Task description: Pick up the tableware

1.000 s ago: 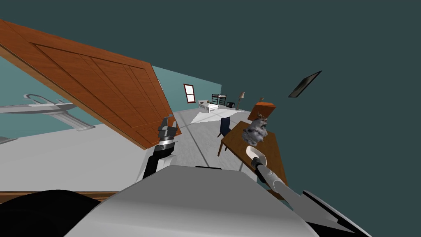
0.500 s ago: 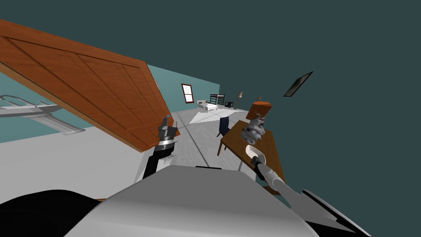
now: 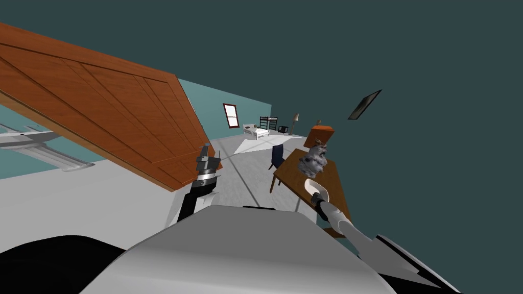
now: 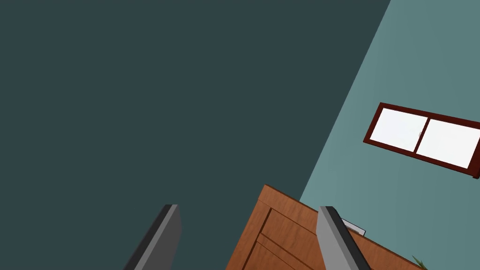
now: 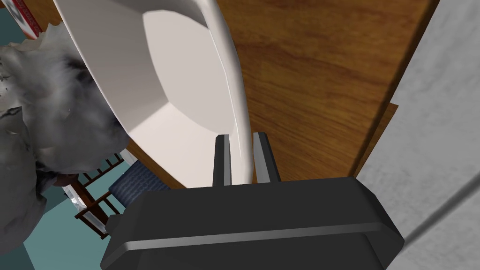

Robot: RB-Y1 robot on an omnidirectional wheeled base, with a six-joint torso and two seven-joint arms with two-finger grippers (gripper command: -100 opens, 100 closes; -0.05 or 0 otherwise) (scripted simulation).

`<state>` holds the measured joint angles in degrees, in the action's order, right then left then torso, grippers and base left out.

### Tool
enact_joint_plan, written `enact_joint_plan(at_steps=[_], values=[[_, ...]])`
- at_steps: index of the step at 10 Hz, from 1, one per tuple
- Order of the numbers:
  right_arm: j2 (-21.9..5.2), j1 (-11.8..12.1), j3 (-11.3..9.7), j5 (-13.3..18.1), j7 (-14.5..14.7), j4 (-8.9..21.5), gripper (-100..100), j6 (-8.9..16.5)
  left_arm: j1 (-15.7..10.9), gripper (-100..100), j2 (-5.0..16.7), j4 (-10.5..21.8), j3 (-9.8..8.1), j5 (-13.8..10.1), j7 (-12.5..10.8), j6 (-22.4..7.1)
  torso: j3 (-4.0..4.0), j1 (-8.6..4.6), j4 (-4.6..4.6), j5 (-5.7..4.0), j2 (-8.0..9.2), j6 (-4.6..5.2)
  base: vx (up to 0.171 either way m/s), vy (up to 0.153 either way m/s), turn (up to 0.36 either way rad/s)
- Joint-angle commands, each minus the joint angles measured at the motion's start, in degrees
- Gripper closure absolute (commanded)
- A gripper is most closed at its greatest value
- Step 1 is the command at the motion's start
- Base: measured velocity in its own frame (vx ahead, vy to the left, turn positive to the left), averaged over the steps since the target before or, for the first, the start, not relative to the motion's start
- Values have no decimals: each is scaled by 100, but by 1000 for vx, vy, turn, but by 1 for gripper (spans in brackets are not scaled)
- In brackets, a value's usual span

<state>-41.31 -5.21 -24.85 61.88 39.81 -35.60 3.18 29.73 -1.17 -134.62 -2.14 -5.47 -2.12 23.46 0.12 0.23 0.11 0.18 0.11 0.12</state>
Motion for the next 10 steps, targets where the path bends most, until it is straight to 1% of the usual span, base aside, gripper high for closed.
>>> enact_joint_plan(at_steps=[1,2,3,4,5,6,7,8,9,10], values=[[-34,-17,-91,-199,172,-31,100,14,0,0,0,0,0,0,0,0,0,0,0,0,0,0,2,16,-38],[-30,-37,-26,-355,404,-34,100,-48,0,0,0,0,0,0,0,0,1,1,1,1,0,-4,3,18,-47],[-30,-37,-26,-355,425,-34,100,-48,0,0,0,0,0,0,0,0,1,4,2,2,0,-3,3,16,-35],[-26,-57,39,-512,662,-37,100,-109,0,0,0,0,0,0,0,0,1,5,2,4,1,-4,0,18,-81],[-26,-57,39,-512,678,-37,100,-109,0,0,0,0,0,0,0,0,3,6,3,6,3,-2,0,16,-34],[-22,-78,104,-668,900,-40,100,-171,0,0,0,0,0,0,0,0,3,7,4,7,3,-5,2,16,-54],[-22,-78,104,-668,931,-40,100,-171,0,0,0,0,0,0,0,0,4,9,5,9,3,-4,3,16,-34],[-18,-98,169,-824,1163,-44,100,-232,0,0,0,0,0,0,0,0,4,10,5,10,4,-6,3,18,-62],[4,-89,181,-715,1038,-24,100,-209,0,0,0,0,0,0,0,0,5,12,6,12,5,-4,1,10,-17],[7,-90,193,-724,1081,-20,0,-224,0,0,0,0,0,0,0,0,6,11,7,12,6,-6,0,0,0]])
